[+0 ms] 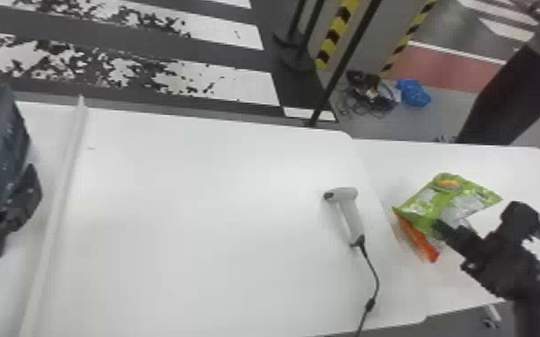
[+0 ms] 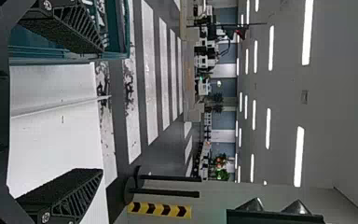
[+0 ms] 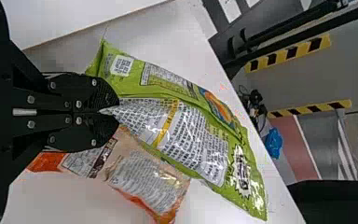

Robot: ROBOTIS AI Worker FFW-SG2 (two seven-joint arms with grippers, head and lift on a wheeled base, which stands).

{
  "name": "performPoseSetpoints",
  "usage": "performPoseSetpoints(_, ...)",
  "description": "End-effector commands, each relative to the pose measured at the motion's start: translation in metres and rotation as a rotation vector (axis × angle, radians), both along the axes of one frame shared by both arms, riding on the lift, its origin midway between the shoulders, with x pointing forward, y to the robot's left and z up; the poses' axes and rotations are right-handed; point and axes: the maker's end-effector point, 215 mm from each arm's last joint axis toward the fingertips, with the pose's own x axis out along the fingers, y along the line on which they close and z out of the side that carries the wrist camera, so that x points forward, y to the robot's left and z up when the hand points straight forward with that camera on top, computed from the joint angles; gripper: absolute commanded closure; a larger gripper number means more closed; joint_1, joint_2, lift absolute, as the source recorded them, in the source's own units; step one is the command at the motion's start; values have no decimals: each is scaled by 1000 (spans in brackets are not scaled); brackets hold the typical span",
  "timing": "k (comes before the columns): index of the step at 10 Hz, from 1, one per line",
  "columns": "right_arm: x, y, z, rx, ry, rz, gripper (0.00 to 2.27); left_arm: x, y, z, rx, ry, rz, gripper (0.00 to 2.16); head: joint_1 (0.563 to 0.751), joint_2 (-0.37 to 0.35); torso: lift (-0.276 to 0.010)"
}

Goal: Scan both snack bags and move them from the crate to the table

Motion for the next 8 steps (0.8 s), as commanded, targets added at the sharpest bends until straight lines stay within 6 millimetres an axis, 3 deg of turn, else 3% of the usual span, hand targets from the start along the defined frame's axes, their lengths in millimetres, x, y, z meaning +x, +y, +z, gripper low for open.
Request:
performPoseSetpoints(1,-4,8,-16,15,29,4,103,0,0,1,1,-3,-2,87,695,-350,-88)
performPoseSetpoints(3,-3,-5,-6,-53,14,-33,19,0,-1,1,-2,-3,0,87,695,-350,-88)
performPoseSetpoints(5,5,-13,41,-198,-72,-36,43,0,0,1,-6,-3,3,87,695,-350,-88)
performPoseSetpoints(6,12,0,73,-276,-139,-19,43,0,-2,2,-8,-5,3,87,695,-350,-88)
performPoseSetpoints(7,19,26,107,-342,-222,22,43,0,-4,2,-10,-3,1,87,695,-350,-88)
performPoseSetpoints(8,28,71,139,-415,-311,93,46,0,-4,2,-10,-4,3,87,695,-350,-88)
